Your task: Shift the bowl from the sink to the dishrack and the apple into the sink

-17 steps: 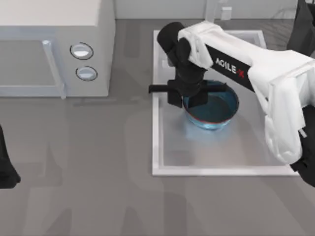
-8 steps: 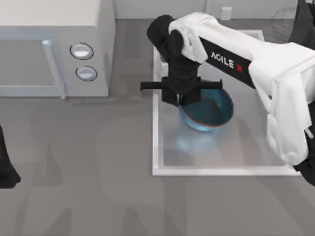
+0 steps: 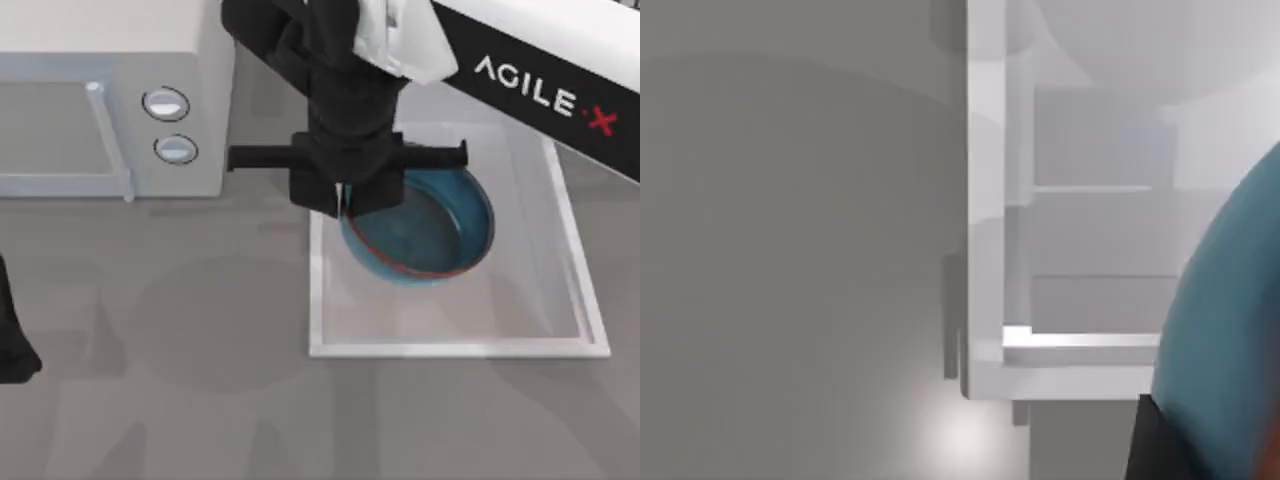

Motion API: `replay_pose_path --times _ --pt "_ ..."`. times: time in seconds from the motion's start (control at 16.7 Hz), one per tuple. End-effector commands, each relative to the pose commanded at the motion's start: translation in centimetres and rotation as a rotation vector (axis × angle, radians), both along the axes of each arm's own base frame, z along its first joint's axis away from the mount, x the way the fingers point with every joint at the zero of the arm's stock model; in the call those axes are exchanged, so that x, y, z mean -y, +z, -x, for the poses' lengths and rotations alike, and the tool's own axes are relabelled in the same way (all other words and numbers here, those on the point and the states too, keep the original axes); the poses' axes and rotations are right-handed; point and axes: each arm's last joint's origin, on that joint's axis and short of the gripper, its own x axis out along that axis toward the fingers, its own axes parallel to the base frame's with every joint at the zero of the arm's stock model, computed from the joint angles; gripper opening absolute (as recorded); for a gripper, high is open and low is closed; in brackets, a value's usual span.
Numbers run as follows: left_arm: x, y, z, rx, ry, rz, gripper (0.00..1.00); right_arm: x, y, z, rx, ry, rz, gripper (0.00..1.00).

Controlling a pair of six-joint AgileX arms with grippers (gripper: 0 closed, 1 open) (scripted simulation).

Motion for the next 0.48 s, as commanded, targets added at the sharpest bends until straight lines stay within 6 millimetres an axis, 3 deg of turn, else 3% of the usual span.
replay_pose_path --times 0.24,0.36,0.48 --pt "0.0 0.0 0.0 0.0 0.0 0.0 1.0 2.2 6.5 8.4 0.007 -0.003 -0.008 0.0" --pt "0.0 0.0 0.0 0.0 0.0 0.0 1.0 3.5 8.2 11.4 0.006 -0.003 -0.006 0.0" --pt "0.0 0.0 0.0 0.0 0.0 0.0 1.0 4.4 9.0 13.1 0.002 -0.002 0.0 0.0"
